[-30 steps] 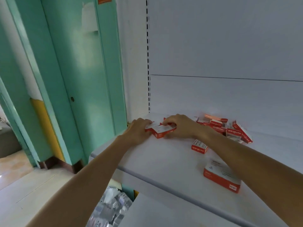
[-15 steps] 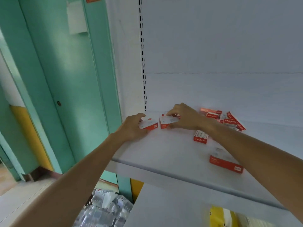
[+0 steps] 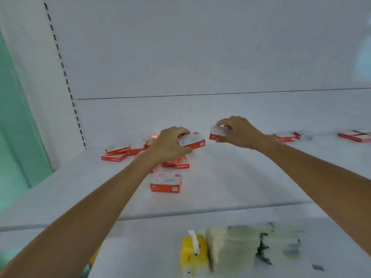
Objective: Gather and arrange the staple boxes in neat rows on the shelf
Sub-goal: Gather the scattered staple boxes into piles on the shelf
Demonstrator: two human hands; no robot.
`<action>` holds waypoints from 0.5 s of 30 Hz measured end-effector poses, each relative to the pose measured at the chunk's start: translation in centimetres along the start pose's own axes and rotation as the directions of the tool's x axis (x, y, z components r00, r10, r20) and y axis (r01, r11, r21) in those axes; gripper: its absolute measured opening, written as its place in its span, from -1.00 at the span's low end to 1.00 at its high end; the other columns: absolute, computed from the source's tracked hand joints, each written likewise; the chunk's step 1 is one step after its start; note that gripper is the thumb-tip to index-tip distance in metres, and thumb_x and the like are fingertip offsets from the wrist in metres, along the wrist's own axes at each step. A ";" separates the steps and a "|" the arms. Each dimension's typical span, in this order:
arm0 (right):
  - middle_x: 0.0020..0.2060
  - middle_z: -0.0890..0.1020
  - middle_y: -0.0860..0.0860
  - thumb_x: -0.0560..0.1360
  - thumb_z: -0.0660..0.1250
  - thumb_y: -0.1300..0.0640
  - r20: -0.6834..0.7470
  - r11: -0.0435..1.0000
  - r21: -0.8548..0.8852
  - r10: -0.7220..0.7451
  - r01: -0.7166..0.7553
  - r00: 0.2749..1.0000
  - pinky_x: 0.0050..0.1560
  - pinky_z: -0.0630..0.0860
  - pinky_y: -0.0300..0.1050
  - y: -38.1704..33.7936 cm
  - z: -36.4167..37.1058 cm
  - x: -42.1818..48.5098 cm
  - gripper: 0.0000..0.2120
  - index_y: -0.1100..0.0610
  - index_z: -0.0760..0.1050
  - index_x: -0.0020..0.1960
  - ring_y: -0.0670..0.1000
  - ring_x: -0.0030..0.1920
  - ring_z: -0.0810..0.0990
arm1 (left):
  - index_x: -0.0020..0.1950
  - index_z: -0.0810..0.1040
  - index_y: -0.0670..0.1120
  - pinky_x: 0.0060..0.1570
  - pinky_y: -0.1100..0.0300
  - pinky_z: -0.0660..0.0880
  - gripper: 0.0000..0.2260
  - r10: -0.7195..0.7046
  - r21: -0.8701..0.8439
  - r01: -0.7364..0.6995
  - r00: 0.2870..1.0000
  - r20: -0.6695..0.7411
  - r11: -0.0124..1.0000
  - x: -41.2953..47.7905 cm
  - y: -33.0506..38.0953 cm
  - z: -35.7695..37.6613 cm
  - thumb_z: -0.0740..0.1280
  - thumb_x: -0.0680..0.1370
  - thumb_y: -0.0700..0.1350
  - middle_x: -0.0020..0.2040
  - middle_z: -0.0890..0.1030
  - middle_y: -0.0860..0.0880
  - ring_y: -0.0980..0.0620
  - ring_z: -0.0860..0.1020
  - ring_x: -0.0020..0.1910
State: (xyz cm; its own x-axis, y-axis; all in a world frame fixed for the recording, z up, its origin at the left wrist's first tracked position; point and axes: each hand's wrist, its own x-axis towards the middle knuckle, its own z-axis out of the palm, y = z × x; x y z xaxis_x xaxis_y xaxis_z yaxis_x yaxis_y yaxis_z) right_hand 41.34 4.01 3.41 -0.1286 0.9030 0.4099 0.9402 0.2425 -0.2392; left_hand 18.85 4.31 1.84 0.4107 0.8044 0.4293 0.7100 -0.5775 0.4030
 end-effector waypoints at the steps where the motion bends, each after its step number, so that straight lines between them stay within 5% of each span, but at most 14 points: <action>1: 0.14 0.53 0.13 0.39 0.44 -0.02 0.000 0.999 -0.020 0.050 -0.050 0.999 0.08 0.35 -0.13 2.2 -1.0 -1.4 -0.47 0.10 0.43 0.31 0.11 0.16 0.45 | 0.28 0.47 -0.09 0.07 0.23 0.39 -0.54 0.024 -0.024 -0.024 1.000 0.003 0.999 0.9 1.8 1.6 0.44 0.40 -0.08 0.17 0.54 -0.07 0.00 0.50 0.11; 15: 0.21 0.53 0.07 0.38 0.45 0.02 -0.030 0.892 -0.148 0.428 -0.428 0.903 0.21 0.41 -0.04 27.0 -13.1 -19.5 -0.51 0.12 0.47 0.27 0.08 0.20 0.47 | 0.28 0.46 -0.04 0.12 0.21 0.41 -0.54 0.281 -0.249 -0.227 0.936 0.210 0.942 6.2 25.8 21.1 0.44 0.39 -0.08 0.23 0.51 0.00 0.03 0.47 0.19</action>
State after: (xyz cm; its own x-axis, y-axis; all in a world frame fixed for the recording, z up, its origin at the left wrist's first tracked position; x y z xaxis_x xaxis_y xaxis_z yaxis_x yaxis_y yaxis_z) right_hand 73.34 -11.76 0.50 0.2960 0.9087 0.2942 0.9401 -0.2226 -0.2583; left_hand 51.79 -2.66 -2.20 0.7042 0.6203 0.3455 0.4331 -0.7609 0.4833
